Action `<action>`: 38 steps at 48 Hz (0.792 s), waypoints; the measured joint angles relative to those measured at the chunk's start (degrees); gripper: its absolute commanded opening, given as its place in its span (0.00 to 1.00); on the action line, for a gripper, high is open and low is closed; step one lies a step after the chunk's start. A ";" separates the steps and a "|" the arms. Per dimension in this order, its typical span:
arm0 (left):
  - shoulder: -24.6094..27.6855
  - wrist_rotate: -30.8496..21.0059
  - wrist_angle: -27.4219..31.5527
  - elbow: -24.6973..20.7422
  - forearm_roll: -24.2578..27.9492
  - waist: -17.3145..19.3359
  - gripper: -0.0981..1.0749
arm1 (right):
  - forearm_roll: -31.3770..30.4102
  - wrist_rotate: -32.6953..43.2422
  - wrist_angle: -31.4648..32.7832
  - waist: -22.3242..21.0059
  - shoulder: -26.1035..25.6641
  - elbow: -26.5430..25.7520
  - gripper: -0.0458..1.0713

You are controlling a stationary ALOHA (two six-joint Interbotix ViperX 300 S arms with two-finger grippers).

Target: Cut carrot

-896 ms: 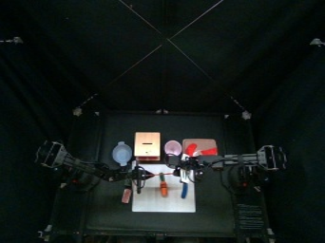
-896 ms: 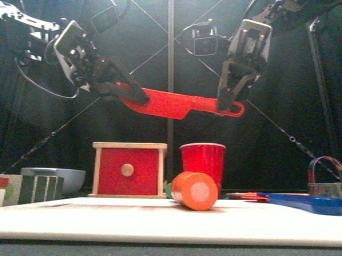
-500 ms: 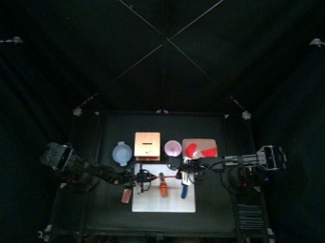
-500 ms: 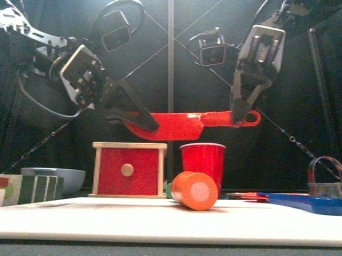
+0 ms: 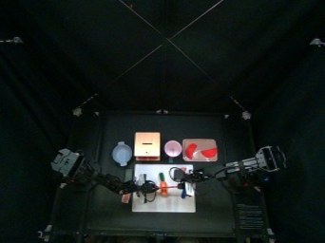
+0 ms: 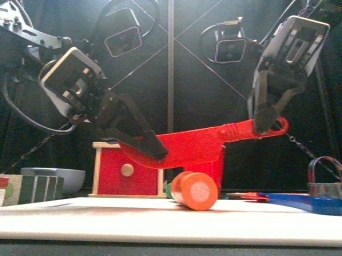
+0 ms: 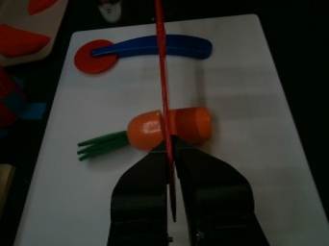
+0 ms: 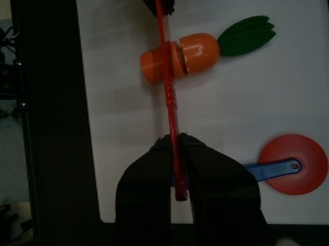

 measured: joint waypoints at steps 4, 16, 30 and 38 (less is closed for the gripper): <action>0.00 0.00 0.00 0.00 -0.09 0.00 0.45 | -0.35 -0.09 -0.26 0.00 0.26 0.00 0.37; 0.35 0.00 0.00 0.00 -0.09 0.35 0.45 | -2.29 -0.09 -0.44 -0.79 0.53 0.26 0.37; 2.29 0.00 0.35 -0.18 -0.18 0.44 0.45 | -2.29 -0.09 -1.32 -0.79 3.69 0.62 0.37; 3.16 0.09 1.67 0.18 -0.97 0.35 0.45 | -1.49 0.00 -3.43 -0.53 6.42 0.62 0.37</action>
